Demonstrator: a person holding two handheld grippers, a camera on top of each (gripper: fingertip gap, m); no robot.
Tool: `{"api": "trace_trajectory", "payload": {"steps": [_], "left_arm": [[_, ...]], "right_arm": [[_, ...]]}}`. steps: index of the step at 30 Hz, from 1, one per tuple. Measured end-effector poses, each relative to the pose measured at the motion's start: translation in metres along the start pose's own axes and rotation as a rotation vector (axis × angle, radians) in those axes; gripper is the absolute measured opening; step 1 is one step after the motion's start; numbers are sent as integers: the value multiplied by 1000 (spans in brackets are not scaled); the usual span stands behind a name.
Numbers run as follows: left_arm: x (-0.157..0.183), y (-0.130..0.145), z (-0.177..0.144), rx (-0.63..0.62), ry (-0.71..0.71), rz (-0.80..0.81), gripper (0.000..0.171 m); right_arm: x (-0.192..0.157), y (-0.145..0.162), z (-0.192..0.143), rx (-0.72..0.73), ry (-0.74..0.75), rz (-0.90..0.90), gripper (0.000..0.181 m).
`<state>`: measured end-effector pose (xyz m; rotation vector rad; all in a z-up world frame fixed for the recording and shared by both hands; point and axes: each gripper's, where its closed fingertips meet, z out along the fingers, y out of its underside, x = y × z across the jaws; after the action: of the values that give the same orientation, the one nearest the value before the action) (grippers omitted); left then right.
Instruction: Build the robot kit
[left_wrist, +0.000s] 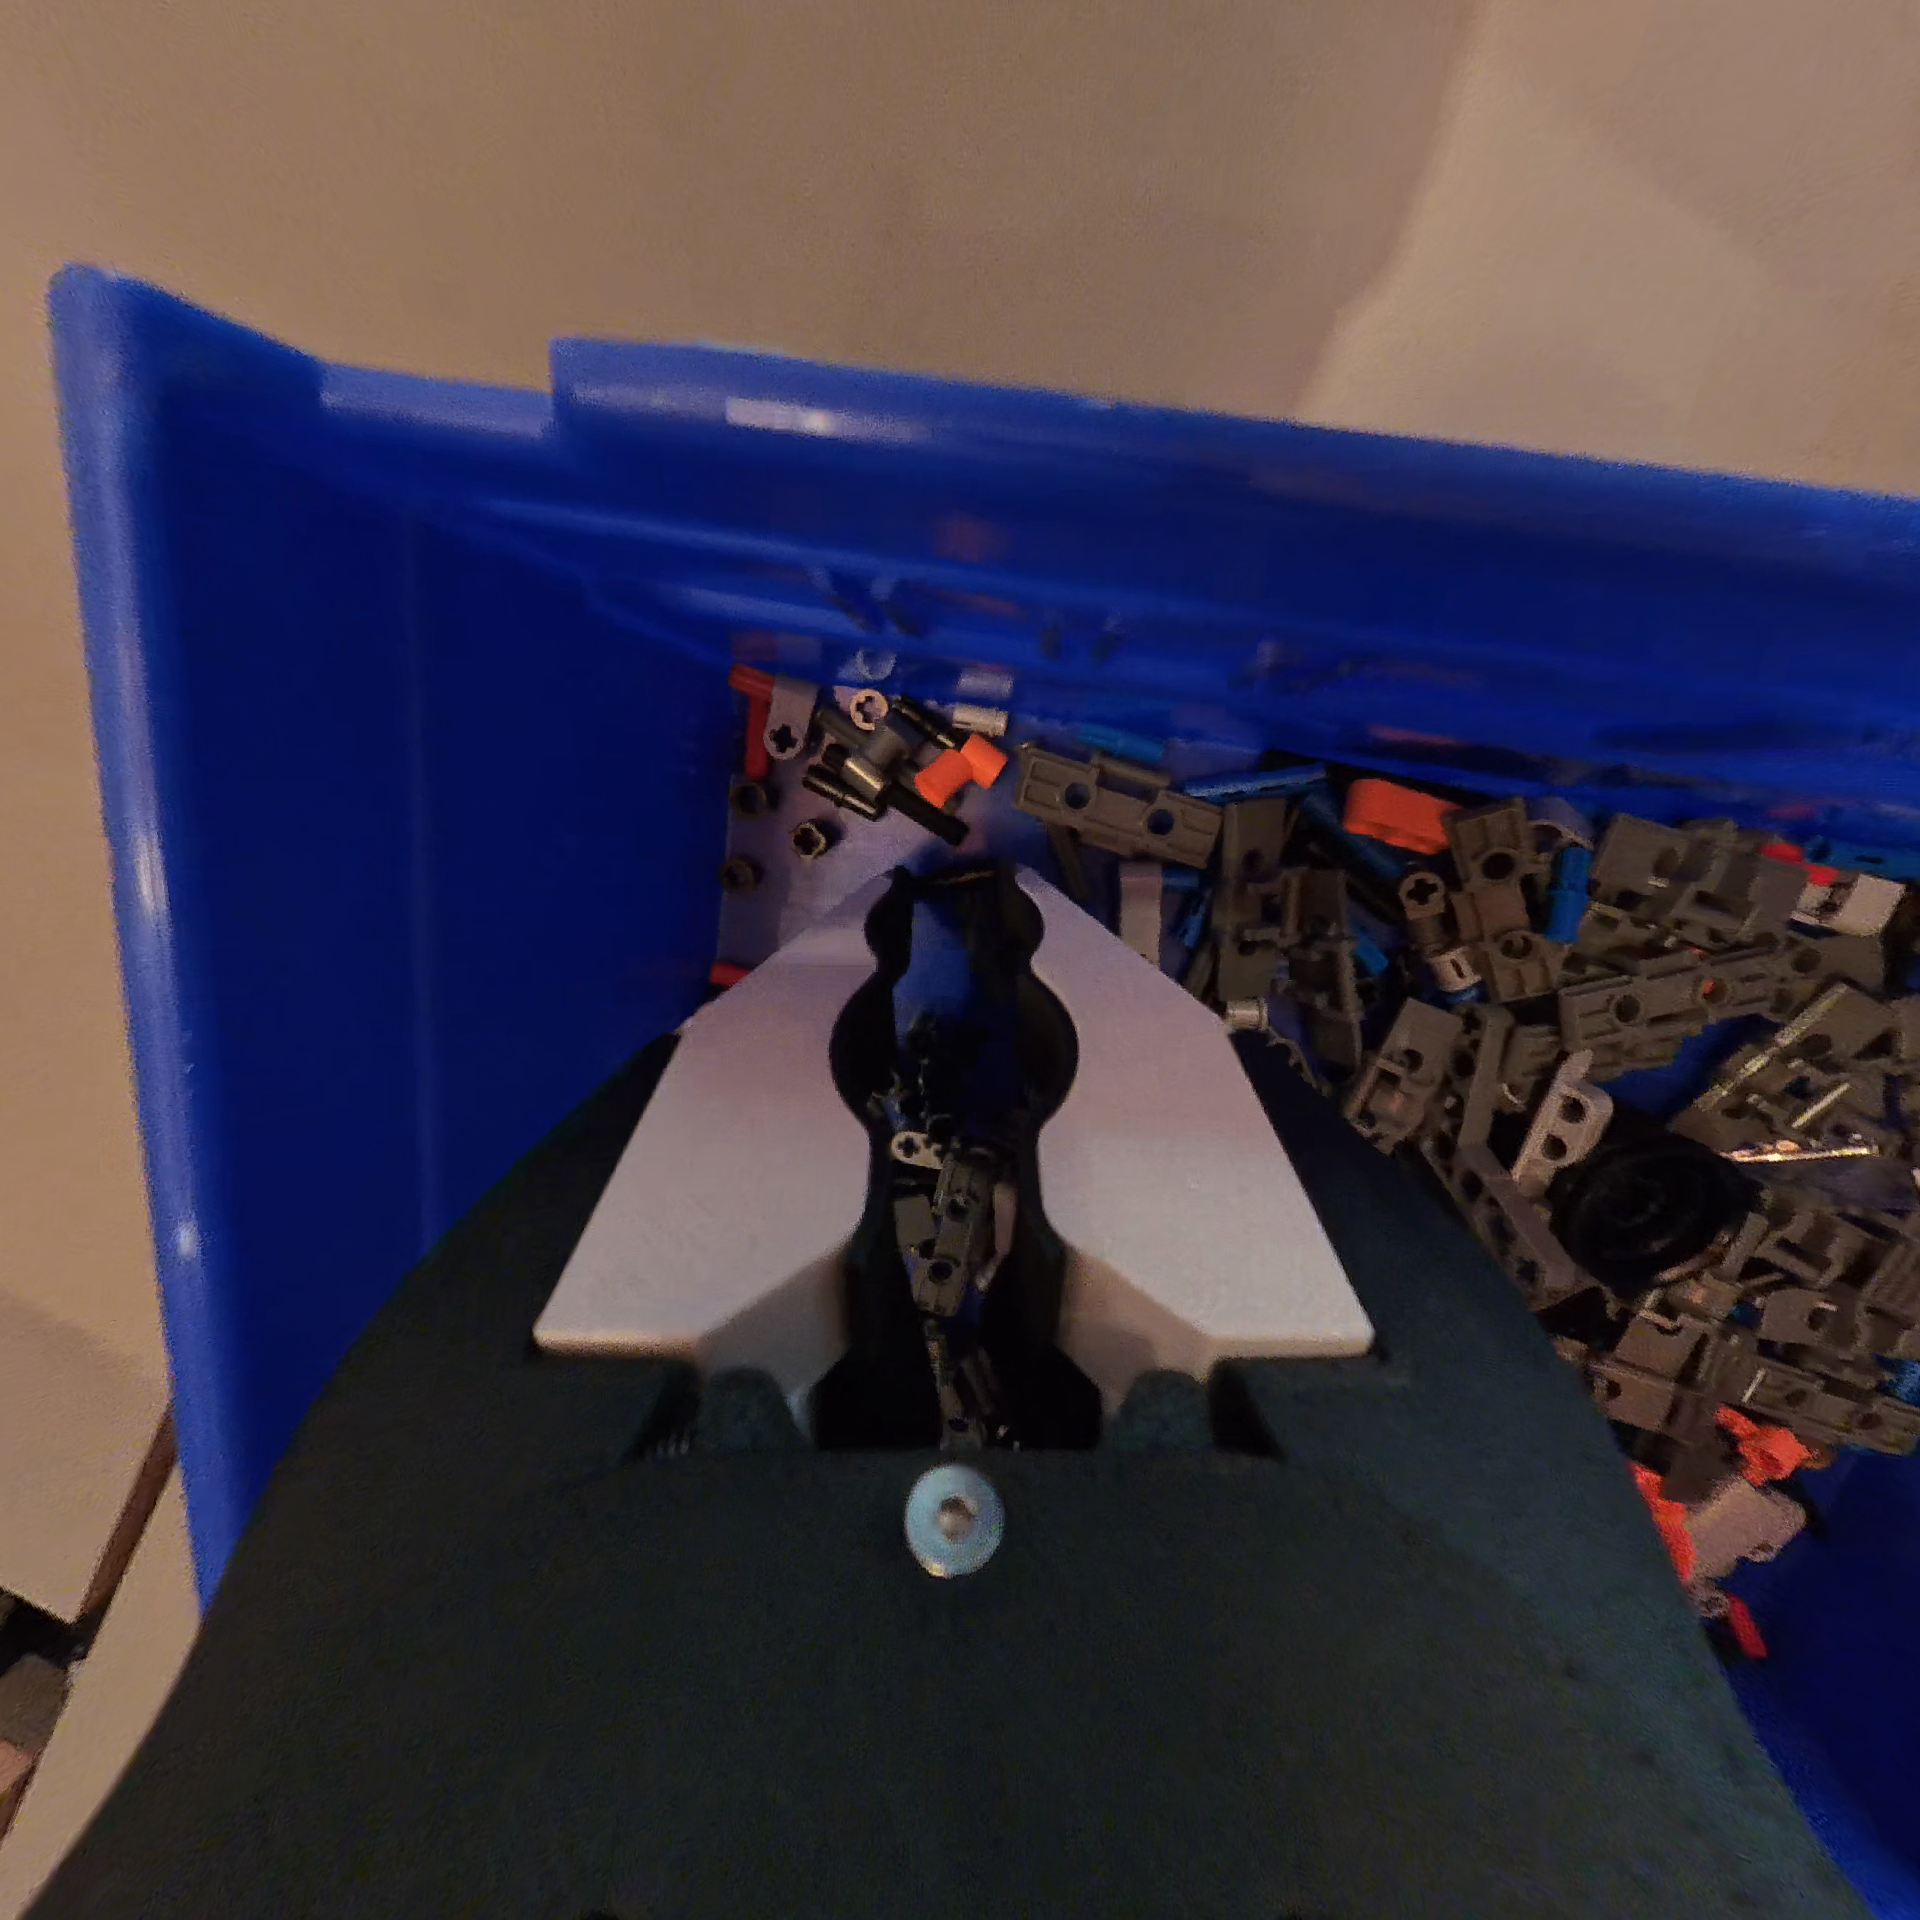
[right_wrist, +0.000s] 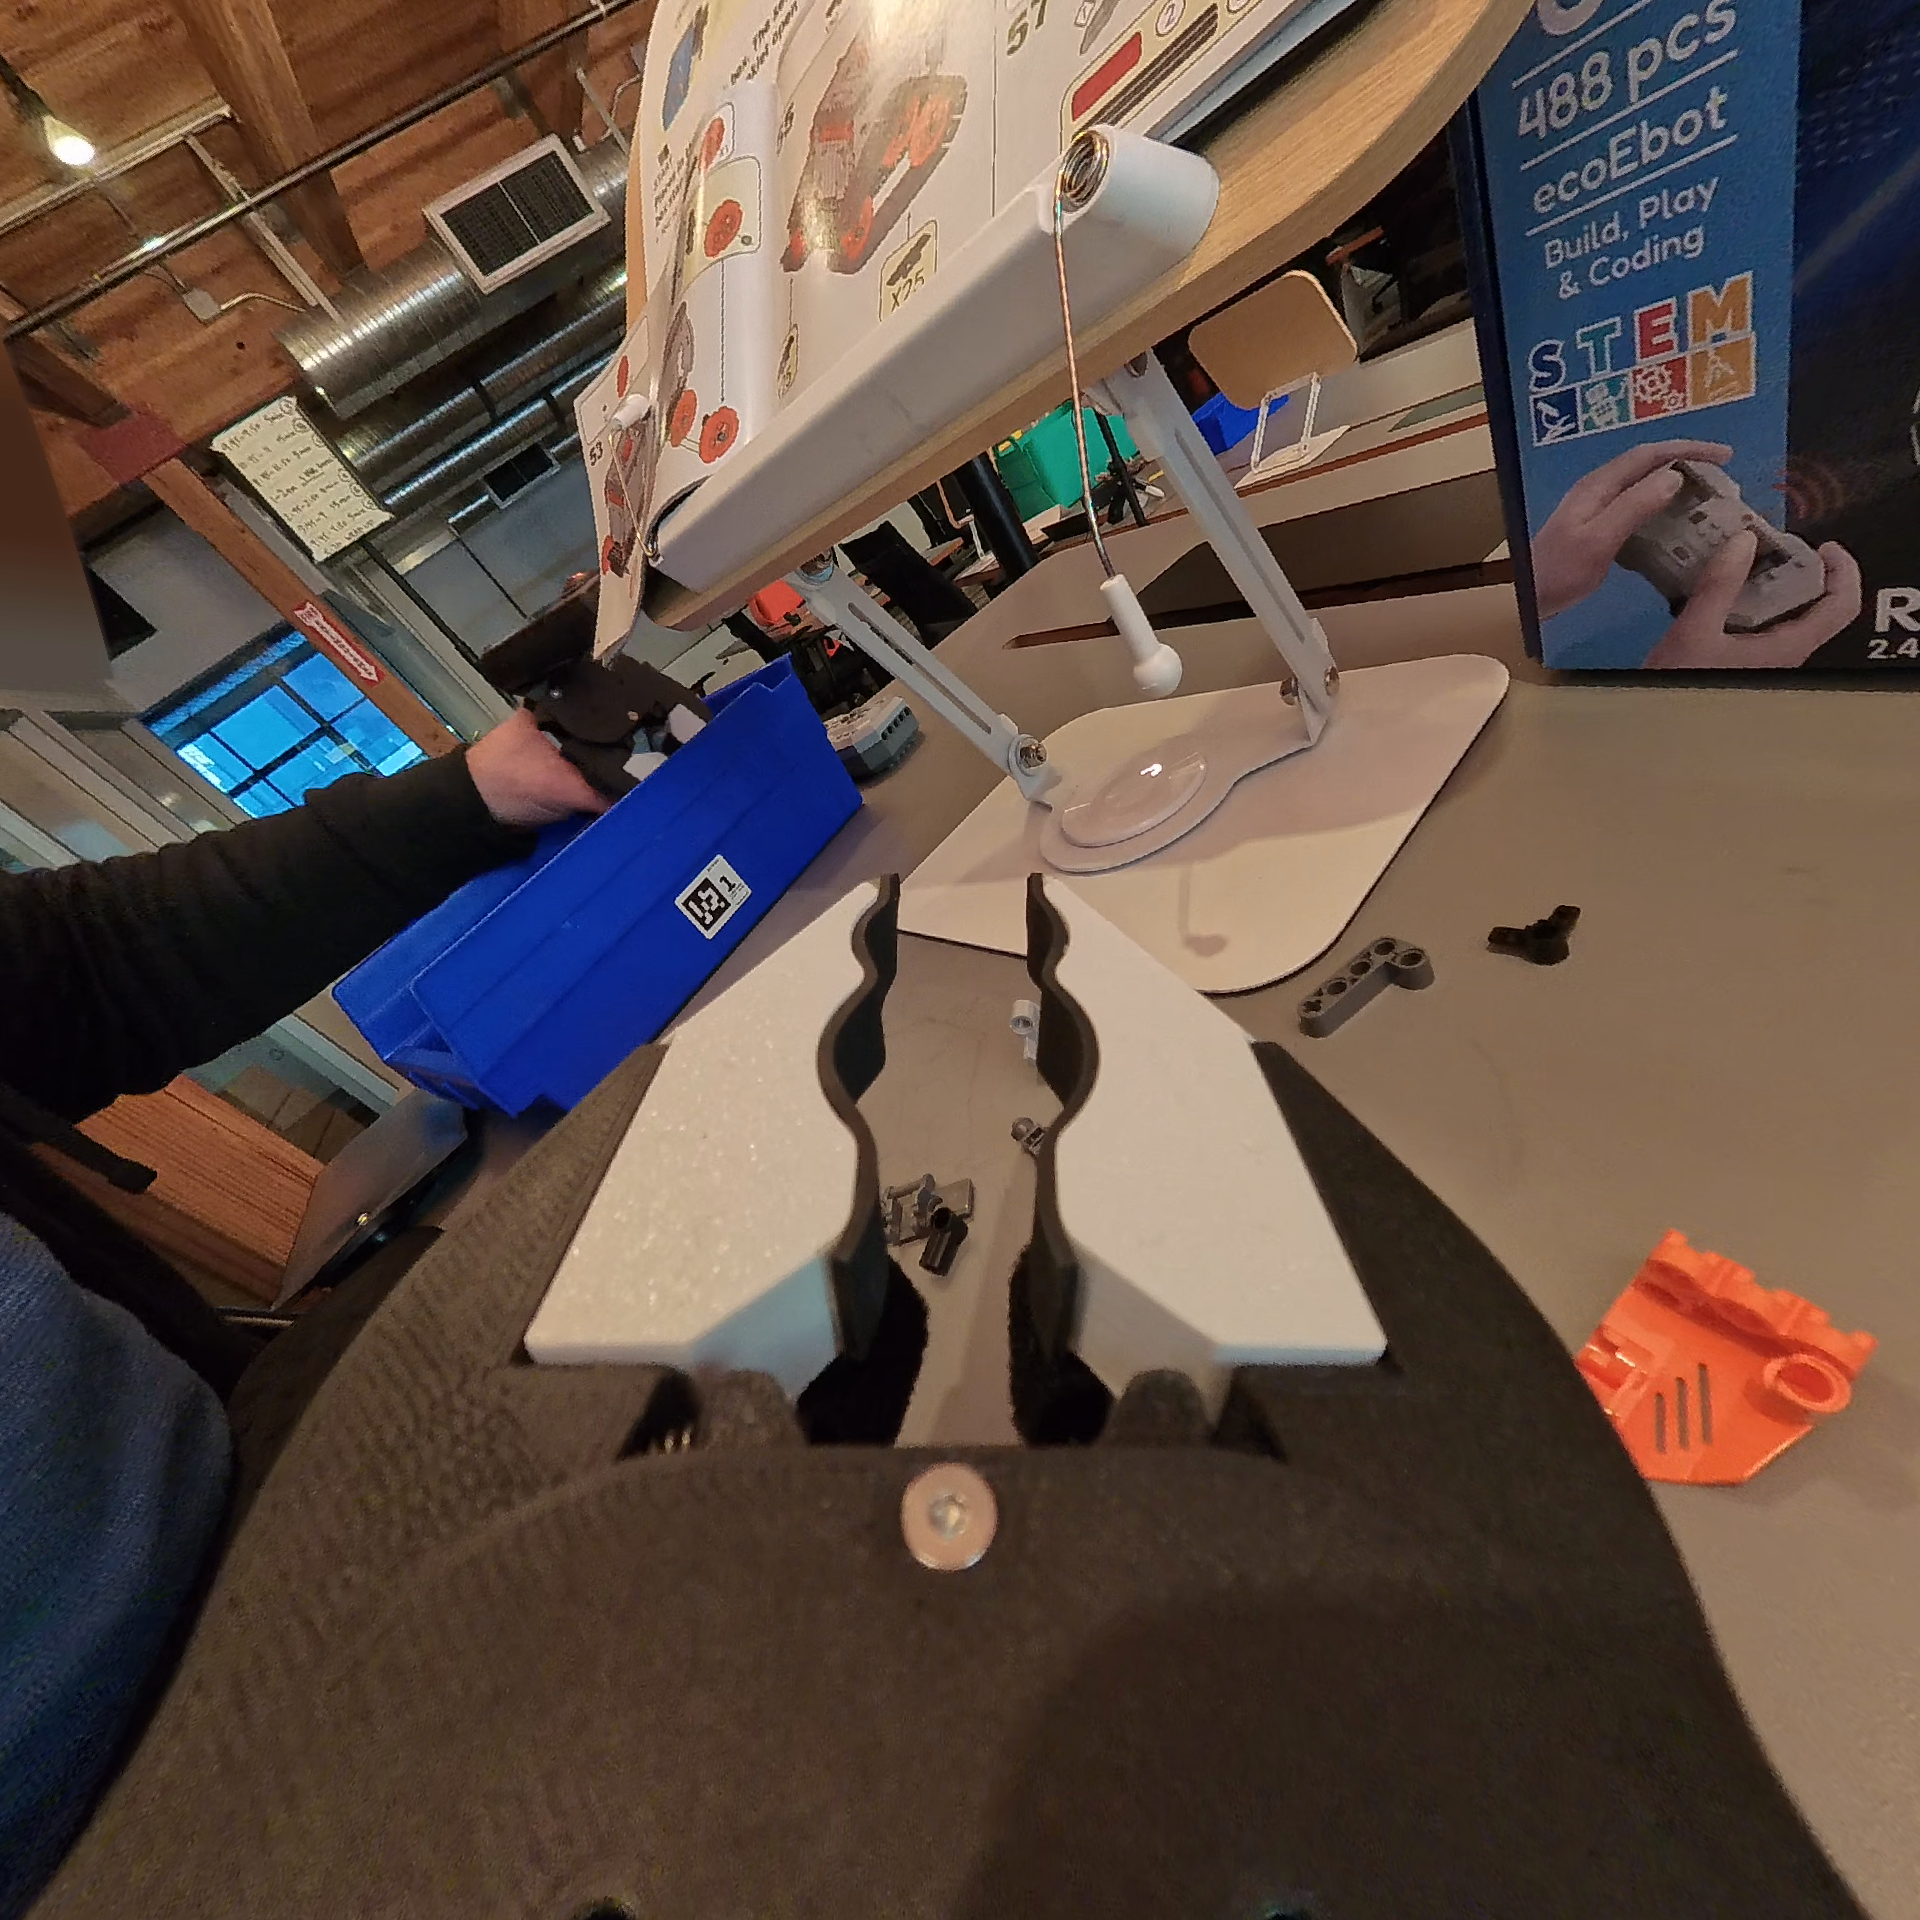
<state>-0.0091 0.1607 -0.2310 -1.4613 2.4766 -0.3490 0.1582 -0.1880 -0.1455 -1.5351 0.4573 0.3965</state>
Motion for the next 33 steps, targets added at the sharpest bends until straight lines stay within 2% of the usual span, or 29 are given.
{"api": "trace_trajectory", "payload": {"steps": [5, 7, 12, 15, 17, 19, 22, 25, 27, 31, 33], "left_arm": [[9, -12, -38, 80, -78, 101, 16], [26, -22, -62, 131, -21, 102, 16], [96, -86, -137, 339, 89, 221, 15], [165, -135, -150, 412, 179, 295, 15], [222, -163, -141, 472, 296, 302, 15], [280, -183, -124, 509, 442, 244, 15], [333, -184, -75, 441, 452, 209, 15], [339, -173, -24, 362, 316, 222, 15], [338, -163, 2, 300, 303, 184, 15], [341, -152, 32, 241, 302, 139, 16], [341, -155, 31, 264, 304, 118, 16]], "right_arm": [[0, -1, 0, 4, 0, 1, 22], [0, 0, 0, 2, 0, 1, 23], [0, 0, 0, 2, 1, -1, 23], [0, 0, 0, 1, 1, -2, 23], [0, 0, 0, 4, 1, -1, 24], [0, -1, -1, 7, -1, -2, 24], [-1, -2, -2, 16, -6, 0, 24], [-1, -2, -2, 15, -9, 0, 24], [-2, -2, -2, 17, -12, 0, 24], [-2, -2, -2, 20, -16, 2, 24], [-2, -3, -3, 22, -19, 3, 24]]}}
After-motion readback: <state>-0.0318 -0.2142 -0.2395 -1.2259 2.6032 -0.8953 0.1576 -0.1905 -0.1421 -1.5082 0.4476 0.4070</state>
